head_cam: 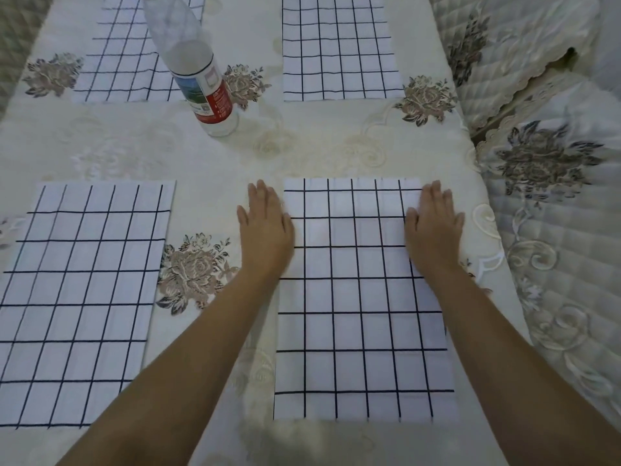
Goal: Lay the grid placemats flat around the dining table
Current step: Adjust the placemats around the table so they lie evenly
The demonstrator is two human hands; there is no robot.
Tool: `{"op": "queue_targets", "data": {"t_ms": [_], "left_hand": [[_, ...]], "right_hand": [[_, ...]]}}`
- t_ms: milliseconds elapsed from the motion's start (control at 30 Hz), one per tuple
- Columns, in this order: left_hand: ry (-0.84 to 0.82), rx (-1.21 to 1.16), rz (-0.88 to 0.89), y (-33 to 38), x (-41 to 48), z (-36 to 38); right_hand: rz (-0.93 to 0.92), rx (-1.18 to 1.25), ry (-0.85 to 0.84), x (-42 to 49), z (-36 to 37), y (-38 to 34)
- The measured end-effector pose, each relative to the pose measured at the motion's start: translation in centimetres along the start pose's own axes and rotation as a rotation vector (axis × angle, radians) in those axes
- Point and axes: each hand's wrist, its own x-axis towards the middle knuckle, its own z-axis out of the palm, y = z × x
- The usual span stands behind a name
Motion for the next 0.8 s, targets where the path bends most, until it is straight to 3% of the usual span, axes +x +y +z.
{"op": "queue_targets", "data": {"t_ms": [67, 133, 233, 500, 600, 667, 733, 800], "left_hand": [[0.009, 0.027, 0.146, 1.9, -2.4, 0.7], [-0.080, 0.075, 0.279, 2.9, -4.4, 1.7], [-0.160, 0.105, 0.218, 1.5, -5.9, 1.8], [-0.097, 0.094, 0.093, -4.8, -8.9, 0.5], [-0.011, -0.035, -0.024, -3.4, -9.6, -0.1], [0.057, -0.043, 0.021, -1.1, -10.5, -0.3], [0.012, -0.001, 0.159, 1.1, -12.1, 0.5], [-0.095, 0.030, 0.215, 2.0, -13.9, 1.5]], "right_hand": [[-0.065, 0.050, 0.050, -2.1, 0.5, -2.9], [-0.271, 0.037, -0.016, -5.2, 1.9, -5.7], [-0.391, -0.061, -0.084, -8.1, 3.5, -5.8], [-0.090, -0.071, 0.046, -8.5, 0.7, 3.1], [0.121, 0.333, 0.109, -8.8, 0.3, 2.7], [0.233, 0.639, 0.140, -9.6, -0.3, -0.1], [0.070, 0.600, 0.100, -11.7, -0.4, -3.3], [-0.177, 0.410, -0.056, -14.6, 0.9, -5.4]]}}
